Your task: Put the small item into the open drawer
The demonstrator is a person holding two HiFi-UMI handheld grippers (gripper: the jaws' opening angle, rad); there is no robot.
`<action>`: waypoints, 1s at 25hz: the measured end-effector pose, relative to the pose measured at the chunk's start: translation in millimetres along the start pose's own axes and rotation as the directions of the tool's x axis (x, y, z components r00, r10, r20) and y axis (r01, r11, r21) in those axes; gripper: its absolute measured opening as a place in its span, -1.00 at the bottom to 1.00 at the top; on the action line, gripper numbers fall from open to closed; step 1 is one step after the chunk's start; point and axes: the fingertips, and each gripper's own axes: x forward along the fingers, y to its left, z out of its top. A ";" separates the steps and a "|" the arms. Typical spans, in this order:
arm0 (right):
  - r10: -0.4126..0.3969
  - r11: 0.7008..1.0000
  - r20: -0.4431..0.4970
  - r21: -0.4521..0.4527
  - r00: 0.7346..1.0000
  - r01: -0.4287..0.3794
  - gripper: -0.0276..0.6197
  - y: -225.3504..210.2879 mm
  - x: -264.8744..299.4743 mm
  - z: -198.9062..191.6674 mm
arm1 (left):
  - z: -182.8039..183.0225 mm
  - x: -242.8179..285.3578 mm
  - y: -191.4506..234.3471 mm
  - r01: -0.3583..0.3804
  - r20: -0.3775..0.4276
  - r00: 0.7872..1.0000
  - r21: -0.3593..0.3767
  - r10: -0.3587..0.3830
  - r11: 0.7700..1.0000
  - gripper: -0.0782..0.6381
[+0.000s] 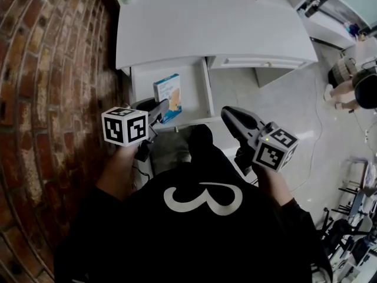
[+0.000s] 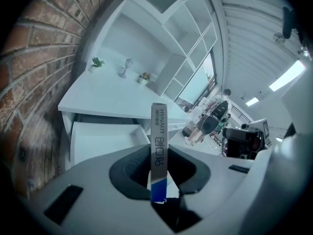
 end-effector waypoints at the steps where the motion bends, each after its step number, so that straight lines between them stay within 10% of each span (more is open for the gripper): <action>1: 0.002 1.000 -0.005 0.004 1.000 -0.002 -0.89 -4.4 3.2 0.7 | 0.5 4.3 1.9 -0.003 -0.011 1.000 0.003 0.003 1.000 -0.55; 25: 0.111 0.993 -0.156 0.048 0.982 -0.104 -0.88 -82.0 90.1 41.4 | -35.6 117.4 86.1 -0.097 -0.275 0.960 -0.139 0.056 0.986 -0.55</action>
